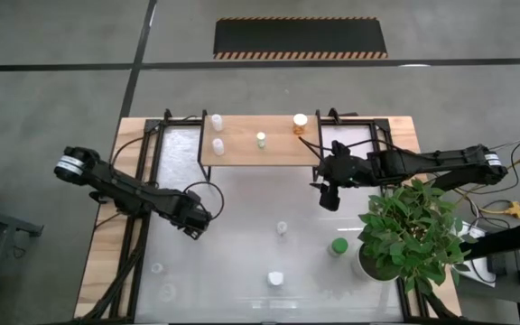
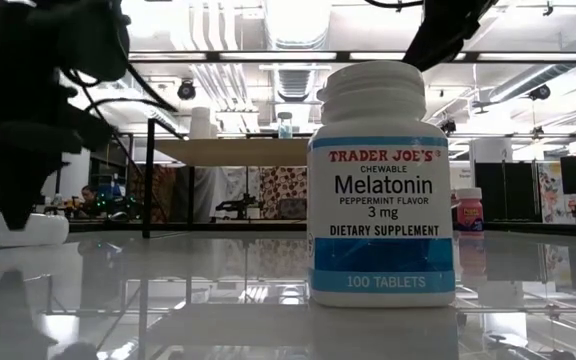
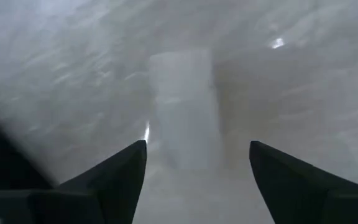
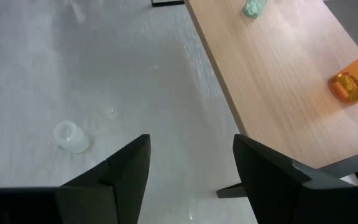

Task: Pick and place medicine bottles onto shelf by color
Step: Put the white pill bottle on the shelf

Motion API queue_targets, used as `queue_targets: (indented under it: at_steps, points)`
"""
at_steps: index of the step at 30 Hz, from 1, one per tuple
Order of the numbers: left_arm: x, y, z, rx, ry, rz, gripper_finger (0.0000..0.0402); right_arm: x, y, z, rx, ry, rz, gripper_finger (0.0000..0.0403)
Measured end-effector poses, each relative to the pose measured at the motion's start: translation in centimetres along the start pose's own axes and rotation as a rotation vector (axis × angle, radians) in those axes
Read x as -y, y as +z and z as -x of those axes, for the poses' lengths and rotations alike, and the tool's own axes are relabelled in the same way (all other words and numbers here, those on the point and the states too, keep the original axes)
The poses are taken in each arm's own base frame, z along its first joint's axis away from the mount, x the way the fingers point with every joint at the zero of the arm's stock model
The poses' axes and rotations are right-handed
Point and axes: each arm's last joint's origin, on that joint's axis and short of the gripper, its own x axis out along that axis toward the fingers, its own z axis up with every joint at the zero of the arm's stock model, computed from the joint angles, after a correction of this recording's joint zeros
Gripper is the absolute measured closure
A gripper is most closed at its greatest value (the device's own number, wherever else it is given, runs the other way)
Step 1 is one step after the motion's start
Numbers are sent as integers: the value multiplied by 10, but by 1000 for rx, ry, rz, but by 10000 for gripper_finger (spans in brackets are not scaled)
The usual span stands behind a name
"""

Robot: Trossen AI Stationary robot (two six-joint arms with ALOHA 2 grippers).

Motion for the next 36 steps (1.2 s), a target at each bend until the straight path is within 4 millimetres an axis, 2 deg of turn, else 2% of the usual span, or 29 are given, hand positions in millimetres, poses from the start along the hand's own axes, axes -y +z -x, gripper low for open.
queue_targets:
  at_steps: [5,10,15,17,23,27,31,36]
  points:
    - [1,-1,-13,24,-50,3,136,0,0,0,1,0,-1,179]
    - [-3,-2,-18,29,-39,34,178,0,1,0,2,1,-8,179]
    - [-2,-1,-15,48,-33,105,219,0,1,0,3,1,-8,177]
    - [5,3,-5,78,-87,118,225,0,1,0,3,1,-8,177]
    - [18,13,29,213,-168,-9,225,0,1,0,3,1,-4,177]
    - [15,21,43,374,-123,-60,225,0,1,0,3,1,-4,177]
    - [3,27,42,380,-88,-50,215,0,1,0,3,1,-3,177]
    - [-11,28,26,349,-42,33,171,0,0,-1,1,1,0,177]
